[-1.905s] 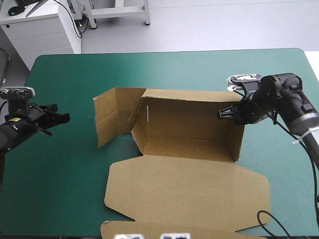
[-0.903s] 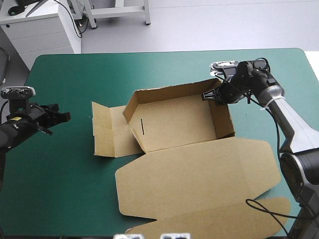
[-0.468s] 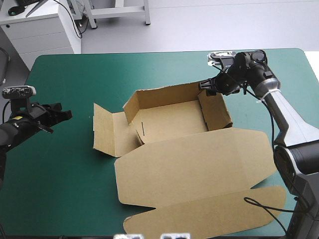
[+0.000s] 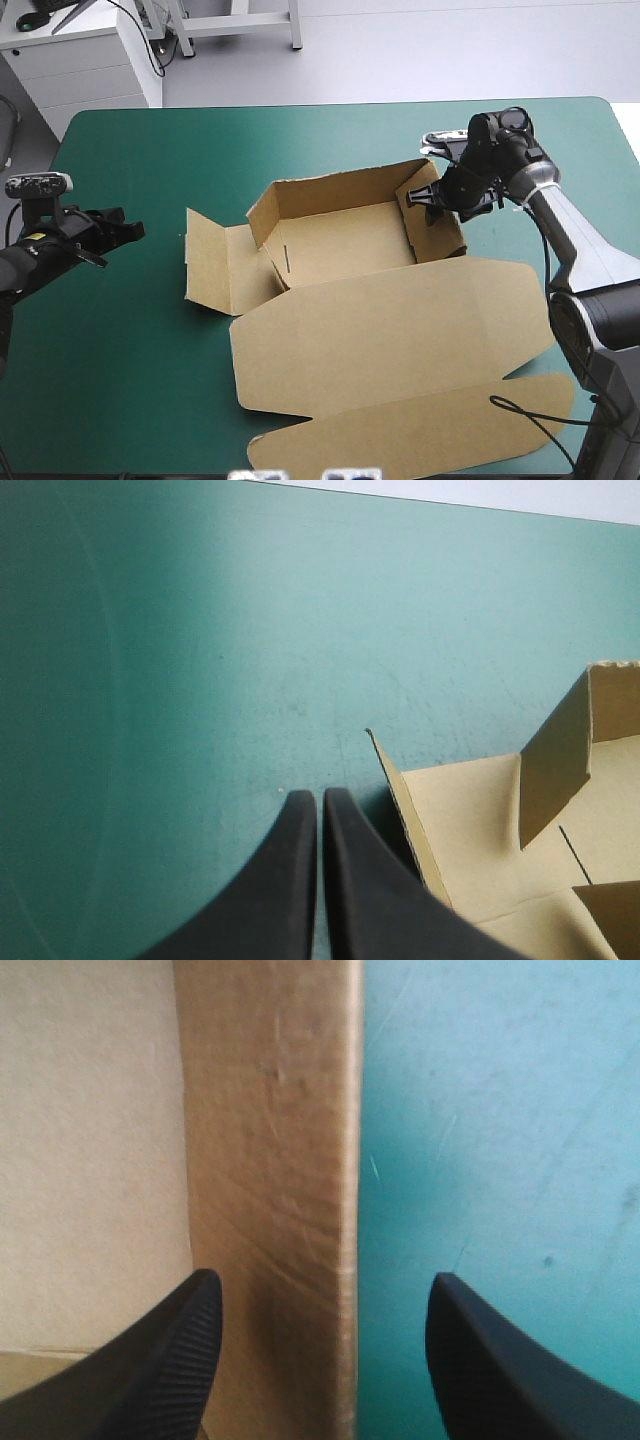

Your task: Fold the box

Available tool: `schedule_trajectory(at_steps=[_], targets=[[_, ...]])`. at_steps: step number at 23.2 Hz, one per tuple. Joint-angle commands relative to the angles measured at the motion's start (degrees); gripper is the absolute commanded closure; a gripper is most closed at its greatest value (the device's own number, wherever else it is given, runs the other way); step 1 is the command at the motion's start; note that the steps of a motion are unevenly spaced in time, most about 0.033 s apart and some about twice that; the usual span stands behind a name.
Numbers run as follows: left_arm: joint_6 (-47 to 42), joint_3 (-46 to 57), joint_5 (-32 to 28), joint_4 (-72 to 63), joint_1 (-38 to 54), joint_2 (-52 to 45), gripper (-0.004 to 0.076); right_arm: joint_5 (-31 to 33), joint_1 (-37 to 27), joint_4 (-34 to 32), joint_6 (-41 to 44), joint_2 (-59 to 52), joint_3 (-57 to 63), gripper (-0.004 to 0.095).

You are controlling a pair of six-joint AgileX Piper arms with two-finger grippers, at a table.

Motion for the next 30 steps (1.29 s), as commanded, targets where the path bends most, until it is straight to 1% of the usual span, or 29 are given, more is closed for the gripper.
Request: schedule_trajectory(at_steps=[1,4,5,6,8,11,12,15,17,19,20,21,23,25,28,30], targets=[[-0.1,-1.6,-1.9,-2.6,0.1,-1.1,0.0717,0.2,-0.1,0.4,0.0,-2.5,1.1,0.0355],[-0.1,-1.6,-1.9,-2.6,0.1,-1.1,0.0717,0.3,-0.1,0.7,-0.7,-2.2,1.1,0.0362],[-0.1,-1.6,-1.9,-2.6,0.1,-1.1,0.0716,0.4,-0.1,0.8,-1.5,-2.2,1.1,0.0383],[-0.1,-1.6,-1.9,-2.6,0.1,-1.1,0.0717,0.8,-0.1,0.8,-2.1,-2.2,1.1,0.0434],[-0.1,-1.6,-1.9,-2.6,0.1,-1.1,0.0716,0.7,-0.1,0.8,-2.7,-2.1,1.1,0.0591],[-0.1,-1.6,-1.7,-2.6,0.1,-1.1,0.0716,0.7,-0.1,1.0,-4.0,-1.7,1.1,0.0935],[-0.2,-1.6,-1.7,-2.6,0.1,-1.0,0.0716,0.7,-0.1,1.8,-4.6,-1.6,1.1,0.0915],[-0.5,-1.6,-1.7,-1.6,0.1,-1.1,0.0716,0.7,-0.4,6.4,-7.5,-1.3,1.1,0.0921],[-0.5,-1.6,-1.6,-1.1,0.1,-1.1,0.0716,0.7,-1.3,7.4,-8.9,-2.0,1.1,0.0922],[-0.5,-1.6,-2.5,-0.7,0.1,-0.3,0.0716,0.9,-3.2,10.6,-11.5,-4.8,1.1,0.0922],[-0.5,-1.6,-3.5,0.7,0.1,0.8,0.0716,0.9,-5.5,15.0,-14.3,-7.4,1.1,0.0927],[-0.5,-1.7,-4.3,0.8,0.2,1.9,0.0716,0.9,-8.3,17.9,-16.1,-10.1,1.1,0.0927],[-0.5,-1.7,-6.0,-0.6,0.2,4.1,0.0716,0.9,-13.6,20.7,-17.5,-14.6,1.1,0.0927],[-0.5,-2.8,-6.5,-0.2,0.2,6.8,0.0717,0.9,-17.6,21.7,-18.7,-18.4,1.1,0.0927],[-0.5,-5.4,-6.0,-0.1,0.2,11.3,0.0716,0.8,-18.5,23.8,-21.1,-22.3,1.1,0.0927],[-0.5,-6.4,-4.1,-0.2,0.2,13.5,0.0716,0.8,-18.4,27.0,-22.0,-23.2,1.1,0.0927]])
